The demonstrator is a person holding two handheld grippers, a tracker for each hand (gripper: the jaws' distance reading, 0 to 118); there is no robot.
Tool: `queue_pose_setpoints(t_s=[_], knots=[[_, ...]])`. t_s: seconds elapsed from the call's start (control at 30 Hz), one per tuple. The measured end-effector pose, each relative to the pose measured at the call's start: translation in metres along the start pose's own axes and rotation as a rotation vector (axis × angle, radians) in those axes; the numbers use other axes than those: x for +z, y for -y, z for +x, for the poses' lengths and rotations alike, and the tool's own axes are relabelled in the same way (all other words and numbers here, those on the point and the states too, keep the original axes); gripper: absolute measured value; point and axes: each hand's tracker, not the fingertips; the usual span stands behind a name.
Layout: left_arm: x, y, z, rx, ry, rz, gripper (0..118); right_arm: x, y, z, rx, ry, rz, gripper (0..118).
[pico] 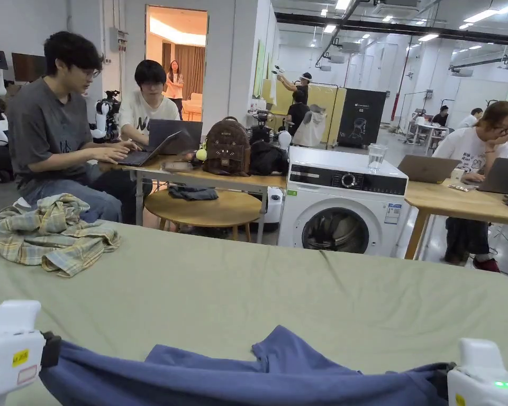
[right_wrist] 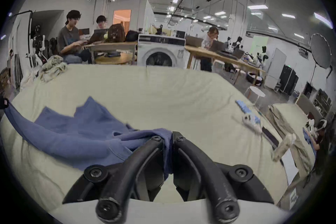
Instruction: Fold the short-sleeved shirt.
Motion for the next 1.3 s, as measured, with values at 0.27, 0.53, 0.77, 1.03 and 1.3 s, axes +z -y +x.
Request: queue_pose_setpoints(t_s=[0.27, 0.53, 0.77, 1.03, 1.3], knots=[[0.011, 0.07, -0.002, 0.031, -0.019, -0.086, 0, 0.005, 0.064, -0.004, 0.021, 0.004, -0.091, 3], [0.018, 0.09, 0.003, 0.018, -0.04, -0.13, 13, 0.01, 0.069, -0.014, 0.043, 0.036, -0.081, 51], [0.032, 0.064, 0.022, 0.06, 0.024, 0.01, 45, 0.033, 0.046, -0.048, 0.003, -0.04, 0.059, 52], [0.041, 0.052, 0.083, -0.02, 0.058, 0.156, 33, 0.056, 0.032, -0.1, -0.019, -0.067, 0.199, 27], [0.023, 0.051, 0.108, -0.089, 0.005, 0.242, 0, 0.073, 0.028, -0.132, -0.055, -0.154, 0.282, 0]])
